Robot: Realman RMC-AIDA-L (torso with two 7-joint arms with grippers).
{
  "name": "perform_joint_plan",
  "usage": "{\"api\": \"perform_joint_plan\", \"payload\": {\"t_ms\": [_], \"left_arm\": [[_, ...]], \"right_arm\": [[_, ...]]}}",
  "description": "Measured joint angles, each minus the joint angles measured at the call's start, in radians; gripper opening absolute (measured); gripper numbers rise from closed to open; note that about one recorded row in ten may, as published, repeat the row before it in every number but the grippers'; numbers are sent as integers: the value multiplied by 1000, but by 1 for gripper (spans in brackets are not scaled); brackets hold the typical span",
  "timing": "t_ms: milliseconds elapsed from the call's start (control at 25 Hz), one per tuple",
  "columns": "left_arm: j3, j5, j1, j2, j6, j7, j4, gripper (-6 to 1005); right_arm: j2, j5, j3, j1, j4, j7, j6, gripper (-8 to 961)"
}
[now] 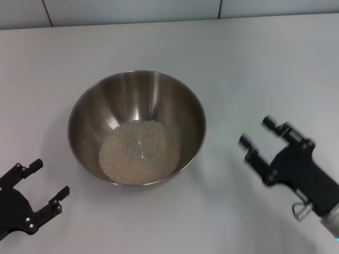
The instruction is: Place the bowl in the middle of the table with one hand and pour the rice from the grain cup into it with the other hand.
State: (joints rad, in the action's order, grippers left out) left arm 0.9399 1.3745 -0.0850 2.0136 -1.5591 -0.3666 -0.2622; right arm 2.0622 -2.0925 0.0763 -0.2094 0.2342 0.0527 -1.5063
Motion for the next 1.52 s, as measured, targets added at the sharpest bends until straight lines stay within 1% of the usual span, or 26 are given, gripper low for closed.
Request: {"api": "perform_joint_plan", "payload": {"t_ms": [40,120,160,360,600,1520], "left_arm": [[1,0,1,-1,-1,0,0,755],[5,0,4,-2,-6,0,0,755],[14,0,9,-4,-16,0,0,755],[32,0,13,-7,-32,0,0,755],[47,0,13,-7,-35,0,0,754],[48,0,13,-5,-35,0,0,755]], "right_arm": [[-4,-40,-35,-8,-47,69,-26,550],[-3,-104,-81,-24,-120,164,-43,592],[9,-157,-111,-38,-182,219,-44,613],[18,-199,-129,-55,-207,237,-22,782],[18,-205,-128,-65,-205,237,-18,784],[23,-199,-116,-67,-206,232,-14,783]]}}
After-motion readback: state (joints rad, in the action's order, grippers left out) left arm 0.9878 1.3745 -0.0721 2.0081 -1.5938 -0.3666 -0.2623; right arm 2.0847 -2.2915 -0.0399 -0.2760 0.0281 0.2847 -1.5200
